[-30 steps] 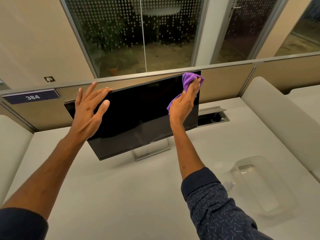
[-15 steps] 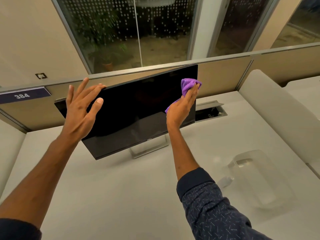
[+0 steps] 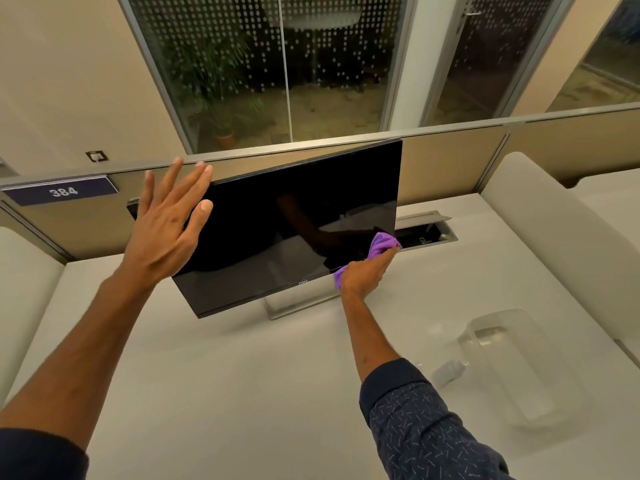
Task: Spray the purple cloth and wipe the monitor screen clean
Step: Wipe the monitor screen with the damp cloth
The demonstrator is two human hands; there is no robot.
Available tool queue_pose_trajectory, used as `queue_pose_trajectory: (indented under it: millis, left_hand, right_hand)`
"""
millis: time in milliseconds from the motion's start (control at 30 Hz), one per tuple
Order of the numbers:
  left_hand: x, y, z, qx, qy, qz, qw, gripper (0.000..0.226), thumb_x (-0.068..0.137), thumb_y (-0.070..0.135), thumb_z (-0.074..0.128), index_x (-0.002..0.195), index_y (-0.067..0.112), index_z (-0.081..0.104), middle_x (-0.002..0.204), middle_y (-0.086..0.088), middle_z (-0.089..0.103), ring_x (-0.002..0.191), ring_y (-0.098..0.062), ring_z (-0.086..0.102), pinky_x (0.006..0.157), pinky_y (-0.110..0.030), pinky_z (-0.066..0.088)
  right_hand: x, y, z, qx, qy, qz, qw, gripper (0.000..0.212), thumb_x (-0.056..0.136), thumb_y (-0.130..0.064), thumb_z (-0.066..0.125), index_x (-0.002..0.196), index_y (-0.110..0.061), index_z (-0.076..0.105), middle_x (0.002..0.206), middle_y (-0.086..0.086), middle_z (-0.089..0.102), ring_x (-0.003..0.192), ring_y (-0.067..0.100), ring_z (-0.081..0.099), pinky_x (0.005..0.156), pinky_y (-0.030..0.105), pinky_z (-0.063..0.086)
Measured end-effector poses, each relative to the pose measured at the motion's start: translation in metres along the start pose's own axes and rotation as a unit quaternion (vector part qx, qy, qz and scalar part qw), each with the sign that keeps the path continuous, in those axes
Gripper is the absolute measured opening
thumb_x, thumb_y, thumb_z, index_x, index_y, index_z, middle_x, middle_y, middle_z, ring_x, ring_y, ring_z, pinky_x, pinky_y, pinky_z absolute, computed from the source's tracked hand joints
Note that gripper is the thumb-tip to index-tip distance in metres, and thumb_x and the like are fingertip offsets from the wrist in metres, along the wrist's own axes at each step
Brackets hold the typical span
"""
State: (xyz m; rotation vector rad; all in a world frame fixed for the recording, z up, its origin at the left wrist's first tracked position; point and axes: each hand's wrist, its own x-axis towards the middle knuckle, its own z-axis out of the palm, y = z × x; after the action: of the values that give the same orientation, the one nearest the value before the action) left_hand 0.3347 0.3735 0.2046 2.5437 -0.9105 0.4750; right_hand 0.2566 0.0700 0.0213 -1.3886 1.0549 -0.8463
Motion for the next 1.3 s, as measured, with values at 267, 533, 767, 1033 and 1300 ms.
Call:
queue_pose_trajectory:
  millis: [267, 533, 767, 1033, 1300]
  left_hand:
    - [-0.045, -0.022, 0.008, -0.213, 0.146, -0.214, 0.942, 0.051, 0.118, 0.043, 0.022, 0.166, 0.032, 0.036, 0.181, 0.004, 0.018, 0.168, -0.012, 0.003, 0.137, -0.051, -0.004]
    - [-0.041, -0.024, 0.019, -0.25, 0.167, -0.181, 0.936, 0.032, 0.118, 0.043, 0.022, 0.142, 0.047, 0.044, 0.182, 0.009, 0.012, 0.17, -0.017, 0.004, 0.137, -0.057, 0.0]
    - [-0.043, -0.026, 0.016, -0.24, 0.159, -0.175, 0.942, 0.032, 0.119, 0.04, 0.025, 0.144, 0.04, 0.045, 0.182, 0.007, 0.013, 0.17, -0.019, 0.006, 0.137, -0.05, -0.005]
    - [-0.046, -0.025, 0.011, -0.216, 0.139, -0.183, 0.949, 0.029, 0.118, 0.044, 0.024, 0.141, 0.043, 0.042, 0.183, 0.006, 0.009, 0.17, -0.022, 0.002, 0.135, -0.046, -0.006]
    - [-0.047, -0.027, 0.005, -0.191, 0.116, -0.209, 0.952, 0.043, 0.117, 0.045, 0.024, 0.149, 0.027, 0.047, 0.182, 0.001, 0.01, 0.17, -0.025, 0.003, 0.136, -0.049, -0.004]
  right_hand:
    - [0.004, 0.011, 0.009, -0.048, 0.034, -0.014, 0.998, 0.073, 0.093, 0.012, 0.065, 0.153, -0.018, 0.037, 0.135, 0.01, 0.06, 0.111, 0.028, 0.07, 0.096, 0.046, 0.062]
    - [-0.032, 0.018, 0.025, -0.063, 0.036, -0.033, 0.997, 0.062, 0.095, 0.01, 0.063, 0.145, -0.018, 0.039, 0.117, 0.006, 0.061, 0.096, 0.024, 0.07, 0.087, 0.041, 0.063]
    - [-0.097, 0.029, 0.048, -0.073, -0.019, -0.014, 0.997, 0.069, 0.099, 0.005, 0.059, 0.158, -0.017, 0.03, 0.124, 0.009, 0.064, 0.101, 0.027, 0.072, 0.09, 0.047, 0.063]
    - [-0.184, 0.035, 0.052, -0.133, -0.13, -0.021, 0.982, 0.067, 0.106, -0.004, 0.054, 0.164, -0.019, 0.025, 0.117, 0.007, 0.065, 0.089, 0.017, 0.066, 0.077, 0.032, 0.056]
    - [-0.279, 0.037, 0.068, -0.158, -0.253, -0.02, 0.954, 0.067, 0.106, -0.003, 0.055, 0.163, -0.022, 0.023, 0.107, 0.002, 0.064, 0.079, 0.01, 0.063, 0.07, 0.023, 0.054]
